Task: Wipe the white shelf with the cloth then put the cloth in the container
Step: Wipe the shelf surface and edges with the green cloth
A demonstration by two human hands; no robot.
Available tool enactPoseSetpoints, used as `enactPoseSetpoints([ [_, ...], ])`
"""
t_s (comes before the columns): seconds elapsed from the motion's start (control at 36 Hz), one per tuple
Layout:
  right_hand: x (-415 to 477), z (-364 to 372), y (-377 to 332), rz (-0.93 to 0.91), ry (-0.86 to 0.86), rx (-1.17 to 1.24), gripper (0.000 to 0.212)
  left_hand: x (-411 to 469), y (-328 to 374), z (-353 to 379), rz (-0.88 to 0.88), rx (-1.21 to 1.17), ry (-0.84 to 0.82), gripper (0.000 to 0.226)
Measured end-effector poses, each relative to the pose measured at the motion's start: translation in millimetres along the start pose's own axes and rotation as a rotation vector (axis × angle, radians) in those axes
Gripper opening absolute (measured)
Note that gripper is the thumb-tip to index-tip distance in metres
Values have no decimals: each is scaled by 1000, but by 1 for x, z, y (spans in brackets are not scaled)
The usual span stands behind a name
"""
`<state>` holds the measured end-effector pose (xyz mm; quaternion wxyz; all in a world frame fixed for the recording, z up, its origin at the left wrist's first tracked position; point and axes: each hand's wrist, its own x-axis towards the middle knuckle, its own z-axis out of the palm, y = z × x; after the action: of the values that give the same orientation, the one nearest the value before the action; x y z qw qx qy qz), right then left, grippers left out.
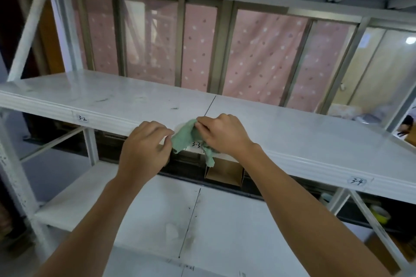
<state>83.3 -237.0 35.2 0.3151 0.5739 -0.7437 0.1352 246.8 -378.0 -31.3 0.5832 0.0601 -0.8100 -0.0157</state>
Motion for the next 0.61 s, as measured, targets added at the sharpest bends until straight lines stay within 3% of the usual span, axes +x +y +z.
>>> enactPoseSetpoints([
  [0.19,23,10,35,341,-70,51,36,13,-13,21,-25,-2,-84,16],
  [0.33,41,11,43,533,-246,-55,17,23,-26,26,-16,8,-126,18],
  [0.44,53,17,34,587,-295,-88,10,27,-44,29,0,-23,-212,20],
  [0.61,67,32,9,592,-388,-154,17,29,-74,24,-24,-70,-246,26],
])
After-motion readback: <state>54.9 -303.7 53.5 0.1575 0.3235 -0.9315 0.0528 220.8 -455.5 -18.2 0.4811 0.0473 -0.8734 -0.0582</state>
